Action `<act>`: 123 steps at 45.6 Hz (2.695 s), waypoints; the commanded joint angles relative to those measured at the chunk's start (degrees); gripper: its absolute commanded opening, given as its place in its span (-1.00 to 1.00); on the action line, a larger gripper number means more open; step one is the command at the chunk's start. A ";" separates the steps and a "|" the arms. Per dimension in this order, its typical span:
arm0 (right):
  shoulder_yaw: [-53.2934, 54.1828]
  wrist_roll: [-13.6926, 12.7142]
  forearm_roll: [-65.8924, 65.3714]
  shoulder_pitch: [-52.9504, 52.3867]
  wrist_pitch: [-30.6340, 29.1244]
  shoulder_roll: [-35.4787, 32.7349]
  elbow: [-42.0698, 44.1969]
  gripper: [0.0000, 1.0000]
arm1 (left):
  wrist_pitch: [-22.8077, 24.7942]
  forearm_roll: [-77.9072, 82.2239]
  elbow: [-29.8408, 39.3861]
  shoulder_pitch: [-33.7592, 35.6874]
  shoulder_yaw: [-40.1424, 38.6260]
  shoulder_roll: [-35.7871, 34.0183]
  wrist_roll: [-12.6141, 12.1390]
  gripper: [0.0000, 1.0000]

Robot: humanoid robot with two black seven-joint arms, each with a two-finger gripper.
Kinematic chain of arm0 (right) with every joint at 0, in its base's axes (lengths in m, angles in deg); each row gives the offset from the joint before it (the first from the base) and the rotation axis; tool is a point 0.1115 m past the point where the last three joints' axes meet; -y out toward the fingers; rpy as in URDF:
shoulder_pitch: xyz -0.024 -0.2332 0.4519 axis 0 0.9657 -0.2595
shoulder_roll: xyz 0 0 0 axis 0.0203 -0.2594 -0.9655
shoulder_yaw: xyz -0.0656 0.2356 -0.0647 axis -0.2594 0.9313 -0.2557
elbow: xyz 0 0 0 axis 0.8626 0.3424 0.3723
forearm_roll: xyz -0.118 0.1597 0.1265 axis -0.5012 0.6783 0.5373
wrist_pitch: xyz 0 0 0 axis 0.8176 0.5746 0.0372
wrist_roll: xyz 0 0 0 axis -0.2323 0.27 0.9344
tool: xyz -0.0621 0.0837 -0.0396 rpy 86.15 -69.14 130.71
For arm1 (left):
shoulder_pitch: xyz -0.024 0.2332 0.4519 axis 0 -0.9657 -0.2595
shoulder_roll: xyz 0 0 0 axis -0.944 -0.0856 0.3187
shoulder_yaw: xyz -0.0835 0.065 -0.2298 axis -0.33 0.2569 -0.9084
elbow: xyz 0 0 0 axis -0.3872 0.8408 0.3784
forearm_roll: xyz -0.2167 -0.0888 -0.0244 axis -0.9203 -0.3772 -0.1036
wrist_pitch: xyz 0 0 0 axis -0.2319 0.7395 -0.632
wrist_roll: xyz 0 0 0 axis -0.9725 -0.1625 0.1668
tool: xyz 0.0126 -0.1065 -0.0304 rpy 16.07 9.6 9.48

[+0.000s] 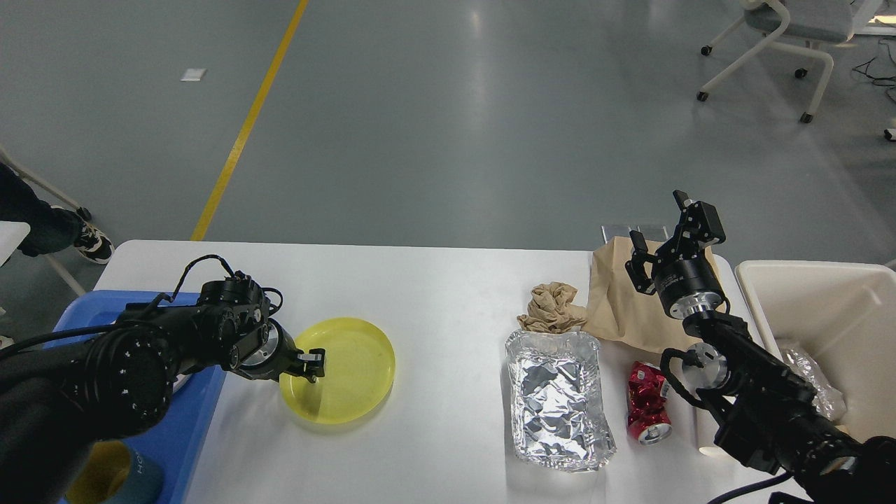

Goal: Tidy desktop
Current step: 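Reach the left gripper to the yellow plate rim and grasp it, then lift the yellow plate and carry it onto the pink plate, then lower the yellow plate onto the pink plate and release it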

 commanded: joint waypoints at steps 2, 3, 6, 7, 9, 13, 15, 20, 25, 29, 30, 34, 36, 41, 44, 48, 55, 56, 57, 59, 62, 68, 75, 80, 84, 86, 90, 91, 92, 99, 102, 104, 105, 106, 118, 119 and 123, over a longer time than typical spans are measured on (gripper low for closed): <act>0.00 -0.01 0.00 0.00 0.00 0.00 0.00 1.00 | 1.69 0.03 0.08 0.07 -0.33 -0.42 -2.52 -0.65; 0.00 -0.01 0.00 0.00 0.00 0.00 0.00 1.00 | 2.57 0.03 0.08 0.07 -0.34 -0.59 -3.05 -0.73; 0.00 -0.01 0.00 0.00 0.00 0.00 0.00 1.00 | 5.29 0.03 -0.01 0.16 -0.42 -0.95 -3.76 -0.88; 0.00 0.08 0.00 0.00 0.00 0.00 0.00 1.00 | 5.91 0.03 -0.01 0.16 -0.42 -0.95 -3.76 -0.93; 0.00 0.08 0.00 0.00 0.00 0.00 0.00 1.00 | 6.70 0.03 -0.01 0.24 -0.42 -0.95 -3.84 -1.00; 0.00 -0.01 0.00 0.00 0.00 0.00 0.00 1.00 | 6.79 0.03 -0.01 0.33 -0.42 -1.30 -3.84 -1.00; 0.00 -0.01 0.00 0.00 0.00 0.00 0.00 1.00 | 6.79 0.03 -0.01 0.33 -0.42 -1.47 -3.84 -1.00; 0.00 0.08 0.00 0.00 0.00 0.00 0.00 1.00 | 6.88 0.03 -0.01 0.68 -0.42 -1.74 -3.84 -1.00; 0.00 -0.01 0.00 0.00 0.00 0.00 0.00 1.00 | 6.97 0.03 -0.01 1.04 -0.42 -2.18 -3.84 -1.00; 0.00 0.08 0.00 0.00 0.00 0.00 0.00 1.00 | 7.23 0.03 0.08 2.09 -0.42 -2.27 -3.84 -1.00; 0.00 -0.01 0.00 0.00 0.00 0.00 0.00 1.00 | 7.50 0.03 0.17 2.35 -0.42 -2.27 -3.84 -1.00; 0.00 -0.01 0.00 0.00 0.00 0.00 0.00 1.00 | 9.86 0.03 0.08 4.11 -0.42 -2.27 -3.76 -1.00; 0.00 -0.01 0.00 0.00 0.00 0.00 0.00 1.00 | 11.27 0.03 0.17 5.34 -0.42 -2.35 -3.76 -1.00; 0.00 -0.01 0.00 0.00 0.00 0.00 0.00 1.00 | 15.40 0.03 0.17 8.85 -0.51 -2.88 -3.58 -1.00; 0.00 -0.01 0.00 0.00 0.00 0.00 0.00 1.00 | 18.21 0.03 0.26 10.96 -0.51 -4.72 -3.41 -1.00; 0.00 -0.01 0.00 0.00 0.00 0.00 0.00 1.00 | 19.61 0.03 0.26 14.65 -1.39 -8.94 -3.32 -1.00; 0.00 -0.01 0.00 0.00 0.00 0.00 0.00 1.00 | 19.61 0.12 0.52 20.54 -1.30 -13.42 -3.32 -1.00; 0.00 0.08 0.00 0.00 0.00 0.00 0.00 1.00 | 19.61 0.12 0.52 21.16 -1.22 -13.78 -3.23 -1.00; 0.00 -0.01 0.00 0.00 0.00 0.00 0.00 1.00 | 19.61 0.12 0.52 21.86 -1.13 -14.04 -3.32 -1.00; 0.00 -0.01 0.00 0.00 0.00 0.00 0.00 1.00 | 19.61 0.20 0.52 22.65 -1.04 -14.74 -3.23 -1.00; 0.00 0.08 0.00 0.00 0.00 0.00 0.00 1.00 | 19.61 0.20 0.52 22.66 -0.86 -15.71 -3.23 -1.00; 0.00 0.08 0.00 0.00 0.00 0.00 0.00 1.00 | 19.61 0.12 0.26 20.82 -0.78 -18.17 -3.14 -1.00; 0.00 -0.01 0.00 0.00 0.00 0.00 0.00 1.00 | 19.61 -0.06 -1.23 15.46 -2.18 -23.62 -3.14 -1.00; 0.00 -0.01 0.00 0.00 0.00 0.00 0.00 1.00 | 19.61 -0.06 -4.74 12.38 -3.32 -25.29 -3.23 -1.00; 0.00 -0.01 0.00 0.00 -0.09 0.00 0.00 1.00 | 19.61 -0.06 -7.91 9.48 -4.20 -26.52 -3.14 -1.00; 0.00 -0.01 0.00 0.00 0.00 0.00 0.00 1.00 | 19.61 -0.06 -9.67 7.38 -5.16 -26.61 -3.14 -1.00; 0.00 -0.01 0.00 0.00 0.00 0.00 0.00 1.00 | 18.66 -0.06 -14.14 2.36 -6.84 -25.82 -3.40 -1.00; 0.00 0.08 0.00 0.00 0.00 0.00 0.00 1.00 | 18.66 -0.06 -15.29 1.57 -7.19 -25.56 -3.58 -1.00; 0.00 -0.01 0.00 0.00 -0.09 0.00 0.00 1.00 | 18.75 -0.06 -16.17 0.87 -7.45 -25.30 -3.58 -1.00; 0.00 -0.01 0.00 0.00 0.00 0.00 0.00 1.00 | 18.31 -0.06 -18.02 -0.72 -7.54 -23.18 -3.76 -1.00; 0.00 -0.01 0.00 0.00 0.00 0.00 0.00 1.00 | 18.13 -0.06 -18.20 -1.51 -7.54 -23.10 -3.76 -1.00; 0.00 0.08 0.00 0.00 0.00 0.00 0.00 1.00 | 17.52 -0.06 -18.81 -2.12 -7.54 -23.10 -3.76 -1.00; 0.00 -0.01 0.00 0.00 0.00 0.00 0.00 1.00 | 17.08 -0.15 -19.16 -2.56 -7.63 -23.10 -3.67 -1.00; 0.00 -0.01 0.00 0.00 0.00 0.00 0.00 1.00 | 16.64 -0.15 -19.60 -3.00 -7.72 -23.01 -3.67 -1.00; 0.00 0.08 0.00 0.00 -0.09 0.00 0.00 1.00 | 14.79 -0.06 -24.96 -8.54 -9.74 -22.13 -4.02 -1.00; 0.00 0.08 0.00 0.00 0.00 0.00 0.00 1.00 | 14.79 -0.06 -25.14 -8.63 -9.74 -22.22 -4.11 -1.00; -0.09 -0.01 0.00 0.00 0.00 0.00 0.00 1.00 | 14.53 -0.06 -25.58 -9.07 -9.83 -22.57 -4.02 -1.00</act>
